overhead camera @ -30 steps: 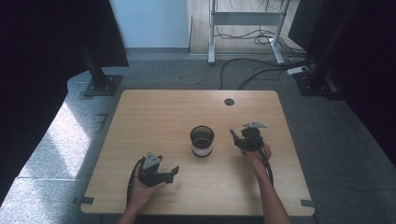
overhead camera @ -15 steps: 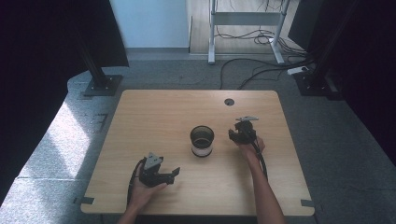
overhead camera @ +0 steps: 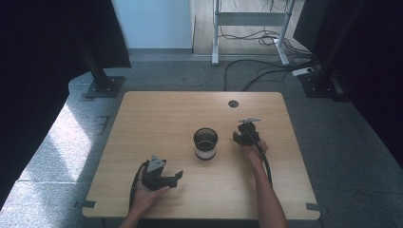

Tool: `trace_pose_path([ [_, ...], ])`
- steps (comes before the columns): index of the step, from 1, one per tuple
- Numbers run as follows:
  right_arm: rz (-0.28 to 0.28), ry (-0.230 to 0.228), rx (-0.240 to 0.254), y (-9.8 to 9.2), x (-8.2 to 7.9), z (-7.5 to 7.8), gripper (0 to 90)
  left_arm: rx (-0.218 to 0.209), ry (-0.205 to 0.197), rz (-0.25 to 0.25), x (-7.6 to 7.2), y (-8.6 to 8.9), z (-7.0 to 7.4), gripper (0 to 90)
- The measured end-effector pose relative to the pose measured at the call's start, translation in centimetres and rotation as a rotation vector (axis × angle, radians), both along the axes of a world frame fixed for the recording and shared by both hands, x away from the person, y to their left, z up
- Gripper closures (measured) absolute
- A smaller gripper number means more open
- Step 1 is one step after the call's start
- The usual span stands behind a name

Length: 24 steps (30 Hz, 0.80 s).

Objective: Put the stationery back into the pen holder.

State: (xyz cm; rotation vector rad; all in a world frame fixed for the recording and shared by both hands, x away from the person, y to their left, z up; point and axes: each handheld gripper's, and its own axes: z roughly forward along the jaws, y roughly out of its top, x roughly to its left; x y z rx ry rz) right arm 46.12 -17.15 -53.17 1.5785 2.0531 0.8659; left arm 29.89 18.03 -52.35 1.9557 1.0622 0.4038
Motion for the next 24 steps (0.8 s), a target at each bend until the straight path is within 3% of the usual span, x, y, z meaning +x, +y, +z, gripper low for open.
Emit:
trace_pose_path([
  [10,-0.014,0.009,-0.021,-0.20,0.27,-0.75,63.0,0.005,-0.002,0.006,0.05,0.03,-0.21,14.9],
  [15,-0.015,0.004,-0.039,0.08,0.12,-0.74,73.1,0.012,-0.003,0.001,-0.03,-0.25,-0.34,15.0],
  [22,-0.011,0.016,-0.035,0.02,0.03,-0.57,78.7,0.020,-0.005,-0.012,-0.22,-0.66,-0.46,15.1],
  [24,-0.019,-0.007,0.005,-0.30,-0.22,-0.11,78.8,0.023,-0.003,-0.019,-0.22,-0.69,-0.44,15.1],
])
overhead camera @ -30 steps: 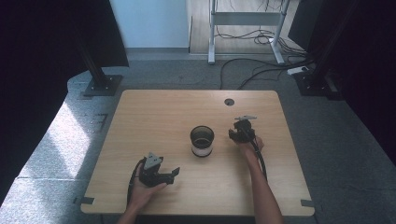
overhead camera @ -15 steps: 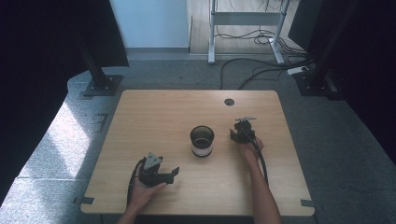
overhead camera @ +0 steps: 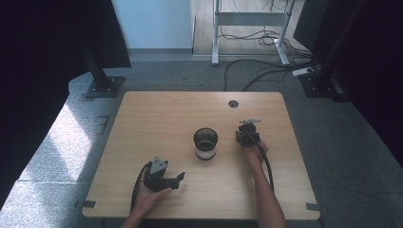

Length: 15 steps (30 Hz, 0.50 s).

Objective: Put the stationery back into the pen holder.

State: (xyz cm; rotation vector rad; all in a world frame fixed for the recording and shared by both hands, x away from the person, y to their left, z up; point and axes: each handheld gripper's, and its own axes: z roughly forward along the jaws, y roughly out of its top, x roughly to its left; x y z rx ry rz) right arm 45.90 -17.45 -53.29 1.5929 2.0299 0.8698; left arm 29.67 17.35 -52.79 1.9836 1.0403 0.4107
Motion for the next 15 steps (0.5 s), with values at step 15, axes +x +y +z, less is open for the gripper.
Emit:
trace_pose_path([
  [15,0.075,-0.252,0.179,-0.8,-4.6,6.8,78.8,0.009,0.007,-0.001,0.0,-0.3,-0.3,15.1],
])
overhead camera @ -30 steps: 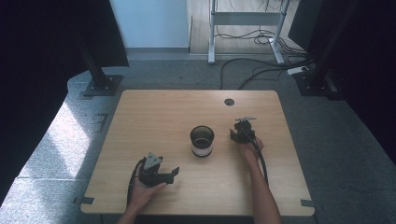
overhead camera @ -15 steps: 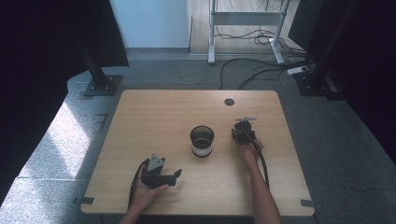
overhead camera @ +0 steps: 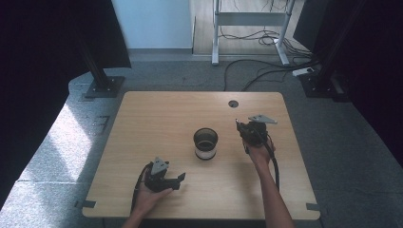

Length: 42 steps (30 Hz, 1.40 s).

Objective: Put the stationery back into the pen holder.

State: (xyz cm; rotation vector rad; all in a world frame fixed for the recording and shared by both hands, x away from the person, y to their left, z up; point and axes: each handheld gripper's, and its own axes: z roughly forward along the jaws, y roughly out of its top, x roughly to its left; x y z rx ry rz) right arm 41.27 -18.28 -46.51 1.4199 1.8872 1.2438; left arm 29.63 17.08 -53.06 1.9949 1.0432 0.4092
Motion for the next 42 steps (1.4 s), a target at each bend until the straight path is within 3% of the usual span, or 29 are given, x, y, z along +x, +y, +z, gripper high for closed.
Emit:
trace_pose_path([
  [12,0.041,-0.091,0.034,0.7,-1.9,2.4,78.8,0.005,0.004,0.003,0.1,0.0,-0.2,15.2],
  [22,0.087,-0.158,0.041,2.7,-2.6,5.0,78.8,0.003,0.006,0.003,0.1,0.0,-0.2,15.3],
  [42,0.154,-0.195,0.038,6.6,-2.5,7.4,78.8,0.002,0.013,-0.001,0.1,0.1,-0.2,15.3],
])
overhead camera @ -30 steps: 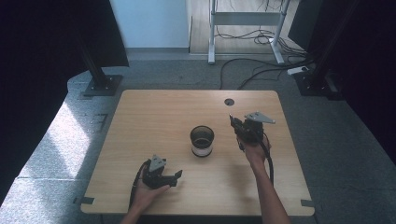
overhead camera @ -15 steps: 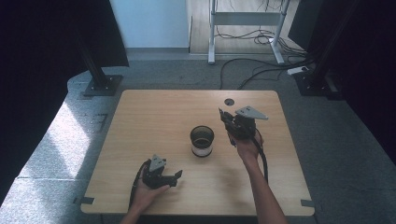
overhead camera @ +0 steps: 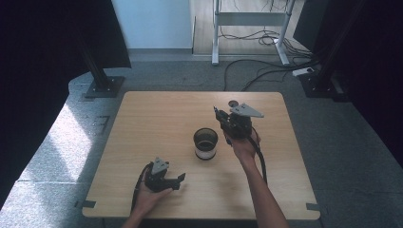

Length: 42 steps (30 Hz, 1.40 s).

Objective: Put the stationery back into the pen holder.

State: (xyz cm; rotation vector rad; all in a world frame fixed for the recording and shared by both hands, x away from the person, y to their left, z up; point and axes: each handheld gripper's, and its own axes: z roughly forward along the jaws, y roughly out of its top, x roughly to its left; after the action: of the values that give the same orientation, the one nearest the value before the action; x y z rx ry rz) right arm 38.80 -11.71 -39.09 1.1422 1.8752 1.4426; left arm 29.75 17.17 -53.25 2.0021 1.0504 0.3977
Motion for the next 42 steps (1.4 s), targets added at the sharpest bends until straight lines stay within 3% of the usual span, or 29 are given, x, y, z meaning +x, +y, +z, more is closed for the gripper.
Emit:
trace_pose_path([
  [31,0.062,0.013,-0.013,5.1,2.1,-0.2,78.7,0.008,0.004,-0.001,0.1,0.0,-0.1,15.1],
  [42,0.056,0.019,-0.021,6.5,3.3,-0.6,78.6,0.004,0.010,-0.003,0.1,0.0,-0.1,15.2],
])
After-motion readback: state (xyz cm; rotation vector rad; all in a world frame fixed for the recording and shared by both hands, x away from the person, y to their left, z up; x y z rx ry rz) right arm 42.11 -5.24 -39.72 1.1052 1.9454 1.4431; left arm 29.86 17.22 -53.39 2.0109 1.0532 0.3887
